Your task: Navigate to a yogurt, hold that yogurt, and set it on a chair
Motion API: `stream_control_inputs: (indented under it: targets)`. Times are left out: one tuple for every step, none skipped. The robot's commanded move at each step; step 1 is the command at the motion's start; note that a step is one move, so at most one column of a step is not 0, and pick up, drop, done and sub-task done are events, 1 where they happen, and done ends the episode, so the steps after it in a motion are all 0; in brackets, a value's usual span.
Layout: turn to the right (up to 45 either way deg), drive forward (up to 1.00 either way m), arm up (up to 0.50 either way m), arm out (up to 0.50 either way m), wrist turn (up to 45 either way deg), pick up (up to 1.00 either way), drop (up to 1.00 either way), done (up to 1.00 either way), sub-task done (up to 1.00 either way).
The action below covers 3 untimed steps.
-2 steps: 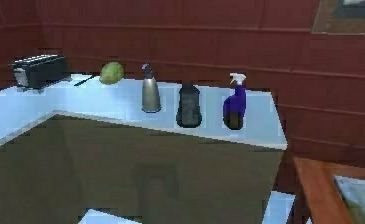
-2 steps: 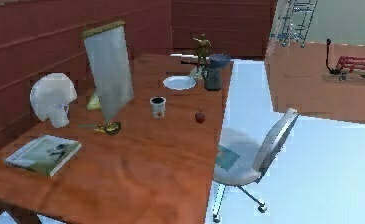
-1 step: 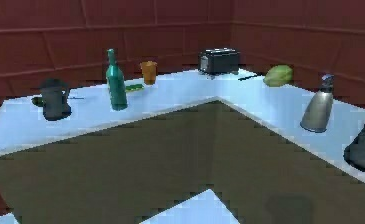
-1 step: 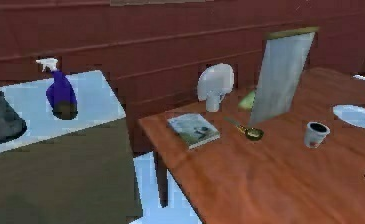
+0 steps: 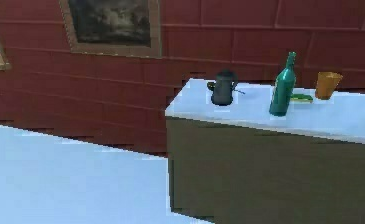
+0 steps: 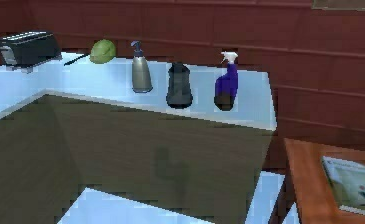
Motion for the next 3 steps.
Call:
stream_control_inputs:
  targets:
    - [-24.0,0.0,0.0,0.0,0.0,0.0,0.0,0.0,0.0]
    - [0.0,0.1,0.0,0.0,0.0,0.0,0.0,0.0,0.0]
    - [-45.0,0.0,0.0,0.0,0.0,0.0,0.0,0.0,0.0]
